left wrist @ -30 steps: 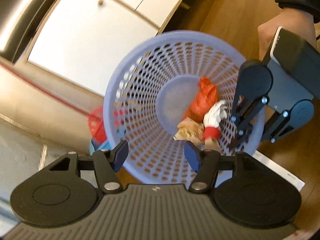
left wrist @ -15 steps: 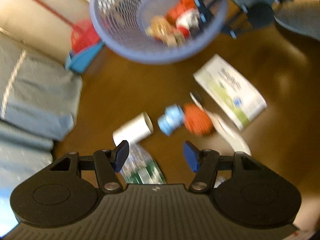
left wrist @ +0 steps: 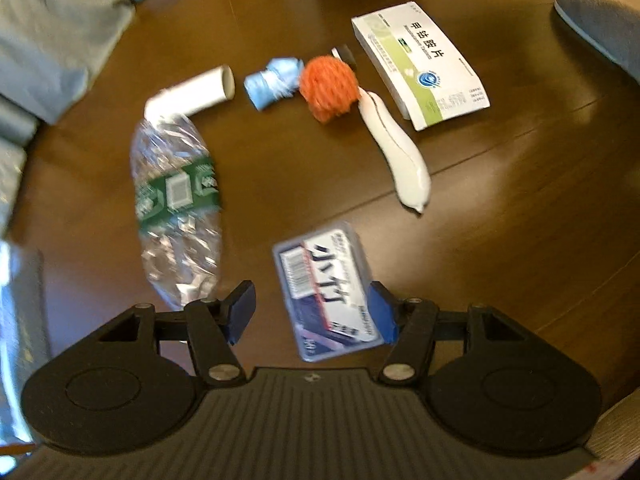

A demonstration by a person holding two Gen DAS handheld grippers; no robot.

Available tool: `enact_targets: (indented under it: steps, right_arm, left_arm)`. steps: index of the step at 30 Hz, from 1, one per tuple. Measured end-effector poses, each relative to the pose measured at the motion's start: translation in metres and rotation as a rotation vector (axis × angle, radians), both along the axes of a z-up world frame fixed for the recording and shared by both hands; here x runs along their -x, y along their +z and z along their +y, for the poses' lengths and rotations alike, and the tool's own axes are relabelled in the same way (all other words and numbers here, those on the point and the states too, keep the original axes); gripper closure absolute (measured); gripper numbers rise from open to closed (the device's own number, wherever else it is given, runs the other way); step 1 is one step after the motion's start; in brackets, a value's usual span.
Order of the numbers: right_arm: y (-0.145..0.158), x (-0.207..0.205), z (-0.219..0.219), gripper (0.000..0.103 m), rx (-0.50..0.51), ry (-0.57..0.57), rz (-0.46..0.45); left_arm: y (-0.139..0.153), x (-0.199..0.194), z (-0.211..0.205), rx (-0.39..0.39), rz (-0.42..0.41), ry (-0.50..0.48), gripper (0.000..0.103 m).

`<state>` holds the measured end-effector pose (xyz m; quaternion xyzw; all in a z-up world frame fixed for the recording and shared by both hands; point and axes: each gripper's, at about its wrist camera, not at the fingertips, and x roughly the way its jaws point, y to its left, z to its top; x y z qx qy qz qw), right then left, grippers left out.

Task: Collect trash
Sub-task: 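Grasp the clear toothpick box with the left tool, then carry the toothpick box over the wastebasket and open the left tool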

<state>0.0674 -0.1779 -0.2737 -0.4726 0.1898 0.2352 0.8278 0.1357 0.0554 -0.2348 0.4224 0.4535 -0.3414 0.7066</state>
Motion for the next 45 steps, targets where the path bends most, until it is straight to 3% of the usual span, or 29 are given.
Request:
enact_targets:
  steps: [3,9,22,28,35,45]
  right_arm:
    - [-0.001,0.000,0.001,0.102,0.005,0.002,0.001]
    - [-0.002,0.000,0.001,0.102,0.007,0.003,0.001]
    - [-0.003,0.001,0.002,0.102,0.010,0.004,0.001]
    - [-0.002,0.001,0.003,0.102,0.010,0.003,0.001]
    - [-0.002,0.001,0.003,0.102,0.010,0.002,0.001]
    - [-0.003,0.002,0.003,0.102,0.012,0.002,0.001]
  left_arm:
    - [-0.009,-0.005,0.002,-0.003,0.057,0.045,0.038]
    - [-0.027,-0.019,0.011,0.002,0.147,0.168,0.039]
    - [-0.029,-0.018,0.007,-0.007,0.147,0.179,0.051]
    - [-0.022,-0.007,0.003,-0.063,0.069,0.064,0.051]
    - [-0.003,0.013,-0.012,-0.198,-0.154,-0.203,0.051]
    - [0.055,0.015,-0.051,-0.194,-0.394,-0.433,0.051]
